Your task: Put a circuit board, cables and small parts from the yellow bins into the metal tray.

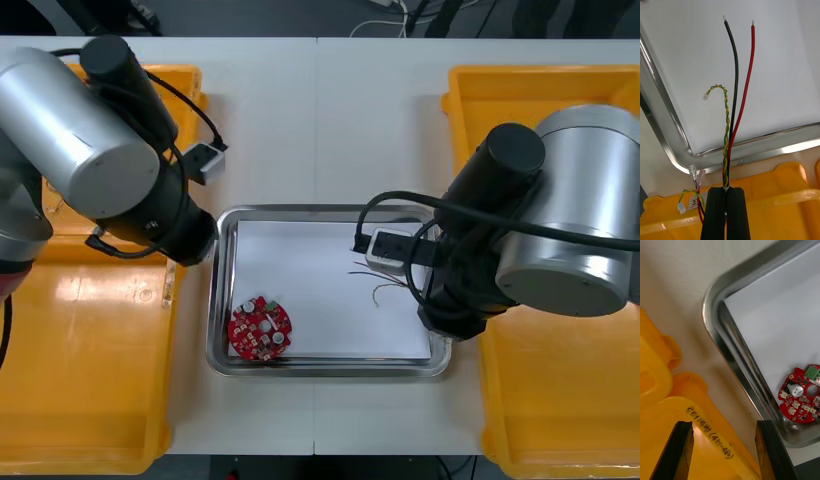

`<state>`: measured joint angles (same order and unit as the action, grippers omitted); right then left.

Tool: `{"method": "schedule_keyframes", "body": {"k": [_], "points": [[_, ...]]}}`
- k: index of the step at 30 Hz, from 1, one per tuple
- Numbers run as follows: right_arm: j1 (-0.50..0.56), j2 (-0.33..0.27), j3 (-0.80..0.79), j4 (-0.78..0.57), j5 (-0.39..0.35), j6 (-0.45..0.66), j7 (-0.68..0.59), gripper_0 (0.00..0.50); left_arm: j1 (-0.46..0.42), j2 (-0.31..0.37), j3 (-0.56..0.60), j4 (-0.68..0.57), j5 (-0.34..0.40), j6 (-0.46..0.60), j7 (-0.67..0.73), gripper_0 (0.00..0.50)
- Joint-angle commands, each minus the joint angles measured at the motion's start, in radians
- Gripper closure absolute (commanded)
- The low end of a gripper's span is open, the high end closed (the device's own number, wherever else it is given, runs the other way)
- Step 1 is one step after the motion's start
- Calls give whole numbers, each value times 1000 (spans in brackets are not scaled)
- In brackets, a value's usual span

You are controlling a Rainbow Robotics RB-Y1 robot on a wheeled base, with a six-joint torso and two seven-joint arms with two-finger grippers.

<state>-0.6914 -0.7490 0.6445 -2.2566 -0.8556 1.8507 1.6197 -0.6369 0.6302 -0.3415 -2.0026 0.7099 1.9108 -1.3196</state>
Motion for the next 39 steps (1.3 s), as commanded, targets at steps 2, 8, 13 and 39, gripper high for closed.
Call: {"method": "schedule_keyframes", "body": {"k": [2,8,13,39], "points": [[-42,30,76,-32,63,-38,20,500,-46,78,88,-33,19,9,40,18],[-51,30,176,-32,148,-93,31,500,-47,103,159,31,20,9,3,21],[-53,27,236,-32,193,-130,40,500,-53,103,234,108,3,9,-76,20],[-92,69,334,126,222,-189,163,500,-132,117,407,484,-164,-45,-411,19]]}}
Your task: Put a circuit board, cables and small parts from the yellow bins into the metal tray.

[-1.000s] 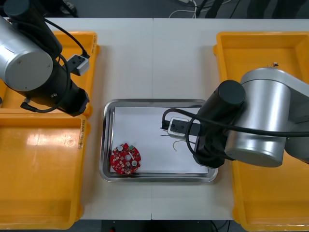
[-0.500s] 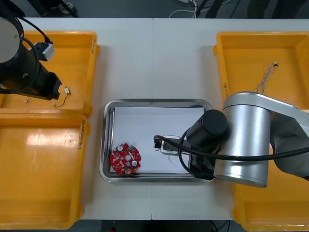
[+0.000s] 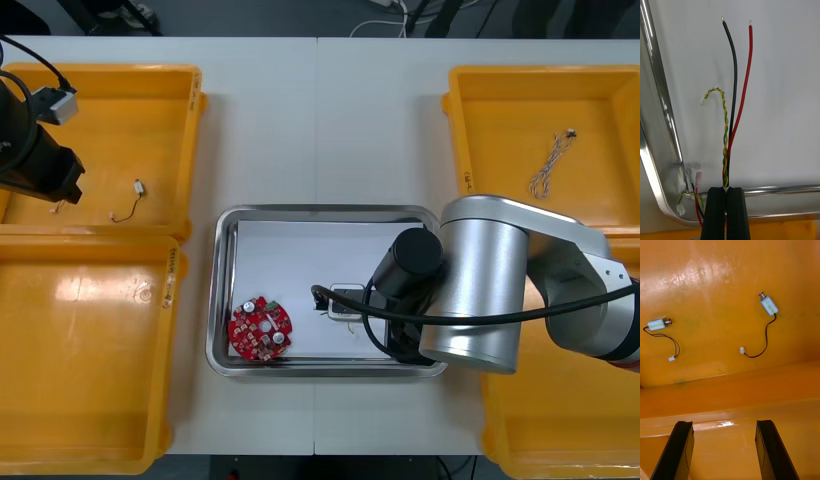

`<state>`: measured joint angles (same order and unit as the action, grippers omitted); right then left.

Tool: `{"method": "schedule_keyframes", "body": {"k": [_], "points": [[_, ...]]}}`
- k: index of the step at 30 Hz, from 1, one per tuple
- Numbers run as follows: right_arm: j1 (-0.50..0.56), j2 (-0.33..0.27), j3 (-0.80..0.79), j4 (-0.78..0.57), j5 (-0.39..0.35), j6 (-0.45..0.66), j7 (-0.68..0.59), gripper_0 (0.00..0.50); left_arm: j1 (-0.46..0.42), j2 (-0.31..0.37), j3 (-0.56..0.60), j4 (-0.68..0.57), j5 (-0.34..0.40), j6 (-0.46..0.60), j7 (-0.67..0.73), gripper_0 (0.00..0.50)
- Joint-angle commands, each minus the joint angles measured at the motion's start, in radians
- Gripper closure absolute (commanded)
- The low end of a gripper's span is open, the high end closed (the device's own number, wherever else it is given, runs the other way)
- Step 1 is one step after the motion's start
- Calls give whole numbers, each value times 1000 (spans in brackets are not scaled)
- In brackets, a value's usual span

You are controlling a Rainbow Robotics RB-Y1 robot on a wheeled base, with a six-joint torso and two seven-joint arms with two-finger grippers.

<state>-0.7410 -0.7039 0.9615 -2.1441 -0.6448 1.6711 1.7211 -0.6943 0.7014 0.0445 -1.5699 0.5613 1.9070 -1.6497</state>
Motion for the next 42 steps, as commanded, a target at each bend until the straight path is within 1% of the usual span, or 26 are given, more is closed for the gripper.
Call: {"method": "schedule_keyframes", "body": {"k": [1,5,9,15,20,27,35,42], "points": [[-46,24,23,23,16,-14,67,500,-85,44,21,79,-15,-60,-87,19],[-49,35,51,32,51,-21,89,500,-120,44,21,165,-23,-115,-127,21],[-58,40,83,32,74,-21,107,500,-137,44,21,220,-37,-174,-174,21],[-60,41,112,32,86,-21,140,500,-136,46,37,283,-35,-270,-251,20],[-60,41,123,33,96,-21,160,500,-136,44,67,327,-26,-315,-312,19],[-61,55,123,64,109,-21,172,500,-136,44,81,384,-15,-382,-329,18],[-61,84,123,93,132,-21,173,499,-136,46,84,479,11,-499,-348,18],[-61,89,123,95,132,-14,161,498,-136,44,94,553,31,-568,-367,19]]}}
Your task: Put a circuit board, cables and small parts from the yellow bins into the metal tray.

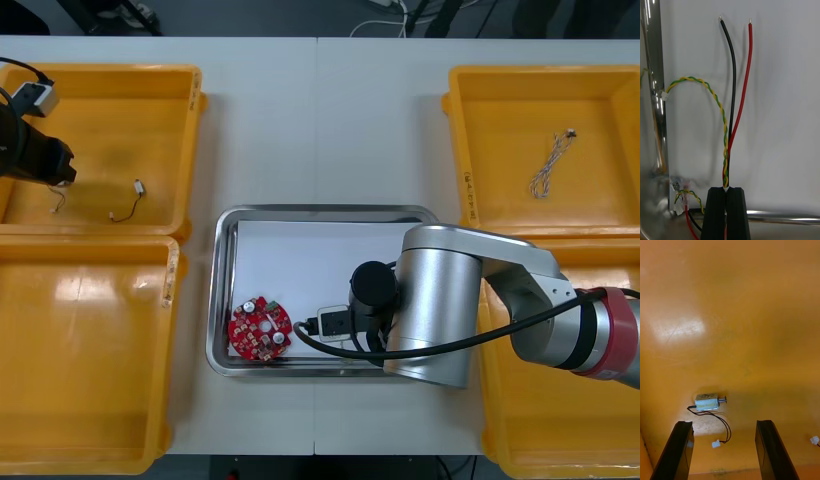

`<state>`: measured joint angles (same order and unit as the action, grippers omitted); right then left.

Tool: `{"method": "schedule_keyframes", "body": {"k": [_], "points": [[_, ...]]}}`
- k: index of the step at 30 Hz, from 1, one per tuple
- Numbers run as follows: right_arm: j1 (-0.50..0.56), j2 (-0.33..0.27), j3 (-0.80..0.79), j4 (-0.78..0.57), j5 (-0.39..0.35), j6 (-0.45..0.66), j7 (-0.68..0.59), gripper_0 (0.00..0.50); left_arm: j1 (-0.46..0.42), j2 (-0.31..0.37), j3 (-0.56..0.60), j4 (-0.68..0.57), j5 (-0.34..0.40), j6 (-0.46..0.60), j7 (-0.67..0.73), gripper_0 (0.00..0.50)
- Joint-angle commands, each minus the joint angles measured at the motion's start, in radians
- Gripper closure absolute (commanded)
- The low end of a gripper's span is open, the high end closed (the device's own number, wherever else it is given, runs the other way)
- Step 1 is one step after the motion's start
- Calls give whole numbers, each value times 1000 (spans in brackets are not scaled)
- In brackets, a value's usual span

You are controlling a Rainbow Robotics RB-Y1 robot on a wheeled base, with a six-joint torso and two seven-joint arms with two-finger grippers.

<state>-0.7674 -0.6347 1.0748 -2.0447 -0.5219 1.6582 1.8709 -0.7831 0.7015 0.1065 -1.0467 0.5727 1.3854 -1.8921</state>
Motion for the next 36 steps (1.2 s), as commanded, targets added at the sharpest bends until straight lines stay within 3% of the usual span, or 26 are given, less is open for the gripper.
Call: {"method": "schedule_keyframes", "body": {"k": [1,6,7,9,12,13,15,27,36], "points": [[-35,20,10,-5,10,0,8,498,-47,44,30,37,22,-54,-127,21],[-35,20,8,-6,10,11,5,500,-47,46,30,80,36,-103,-148,19],[-35,20,8,-6,11,14,8,338,-47,44,30,85,38,-109,-153,20],[-36,23,8,-6,13,17,8,195,-47,44,30,93,35,-120,-157,18],[-39,27,8,-6,14,21,8,178,-47,44,30,109,36,-137,-162,18],[-41,27,7,-6,13,25,10,102,-47,44,29,123,44,-154,-168,19],[-41,30,7,-6,14,28,8,0,-47,44,29,136,50,-169,-176,19],[-44,39,-35,-8,-7,57,10,0,-47,42,-25,195,84,-262,-193,19],[-53,59,-156,-63,-55,212,1,0,-47,42,-44,197,82,-261,-193,21]]}}
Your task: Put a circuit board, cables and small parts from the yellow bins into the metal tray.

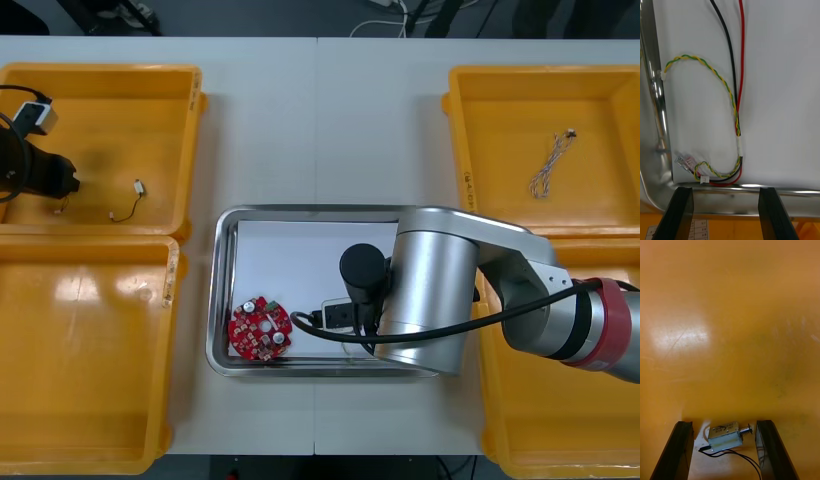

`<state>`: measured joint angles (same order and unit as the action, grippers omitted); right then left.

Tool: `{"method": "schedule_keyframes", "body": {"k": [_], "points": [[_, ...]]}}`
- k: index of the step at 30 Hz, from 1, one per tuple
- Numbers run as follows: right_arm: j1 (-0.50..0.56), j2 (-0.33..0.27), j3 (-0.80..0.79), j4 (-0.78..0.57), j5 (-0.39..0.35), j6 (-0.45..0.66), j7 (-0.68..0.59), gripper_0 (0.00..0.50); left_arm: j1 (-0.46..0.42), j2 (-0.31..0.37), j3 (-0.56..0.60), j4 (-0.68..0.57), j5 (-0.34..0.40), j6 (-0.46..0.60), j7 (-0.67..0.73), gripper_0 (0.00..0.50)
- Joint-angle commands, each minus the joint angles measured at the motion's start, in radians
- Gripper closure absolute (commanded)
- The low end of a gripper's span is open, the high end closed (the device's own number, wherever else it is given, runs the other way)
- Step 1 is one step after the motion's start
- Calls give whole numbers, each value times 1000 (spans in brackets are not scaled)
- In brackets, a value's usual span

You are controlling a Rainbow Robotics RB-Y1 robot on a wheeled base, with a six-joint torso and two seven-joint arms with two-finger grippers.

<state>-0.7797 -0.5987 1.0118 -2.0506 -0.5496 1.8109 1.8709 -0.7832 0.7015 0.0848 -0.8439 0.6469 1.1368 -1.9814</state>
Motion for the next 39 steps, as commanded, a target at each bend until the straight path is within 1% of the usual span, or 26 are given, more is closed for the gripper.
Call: {"method": "schedule_keyframes", "body": {"k": [1,3,5,7,8,9,10,14,15,17,19,20,23,27,30,32,35,39], "points": [[-41,25,-114,-63,-38,80,1,0,-45,42,-22,-6,8,-12,-103,20],[-41,26,-153,-72,-59,109,1,0,-45,42,-22,-6,8,-12,-103,19],[-44,31,-194,-74,-85,109,-1,0,-45,42,-22,-6,8,-12,-103,21],[-46,39,-243,-74,-112,109,-1,0,-45,42,-22,-6,8,-12,-105,144],[-47,45,-279,-74,-124,109,-2,0,-45,42,-27,-6,8,-12,-106,301],[-47,48,-292,-74,-128,109,-2,0,-45,42,-30,-6,8,-14,-106,396],[-49,57,-340,-72,-148,109,-2,0,-45,42,-40,-6,10,-17,-103,500],[-49,72,-452,-74,-185,109,-4,0,-44,42,-45,-6,11,-20,-100,500],[-49,72,-467,-74,-190,109,-4,0,-45,42,-45,-6,11,-20,-100,500],[-49,68,-535,-74,-228,109,-6,0,-44,42,-45,-6,11,-18,-100,500],[-47,62,-562,-74,-245,109,-7,0,-44,42,-45,-6,11,-20,-100,500],[-47,46,-607,-72,-270,109,-12,0,-44,42,-45,-6,11,-18,-100,500],[-47,19,-659,-72,-299,109,-16,0,-45,44,-45,-6,10,-12,-99,500],[-49,-39,-725,-74,-342,109,-27,0,-45,49,-33,-21,7,23,-99,500],[-47,-69,-771,-72,-343,109,-35,0,-45,56,-22,-50,-1,69,-91,500],[-47,-78,-800,-62,-336,109,-42,0,-45,59,-22,-76,-9,101,-85,500],[-49,-78,-861,-26,-313,109,-50,0,-45,65,-22,-110,-18,147,-70,500],[-55,-87,-932,53,-283,109,-59,0,-45,67,-11,-155,-35,201,-48,500]]}}
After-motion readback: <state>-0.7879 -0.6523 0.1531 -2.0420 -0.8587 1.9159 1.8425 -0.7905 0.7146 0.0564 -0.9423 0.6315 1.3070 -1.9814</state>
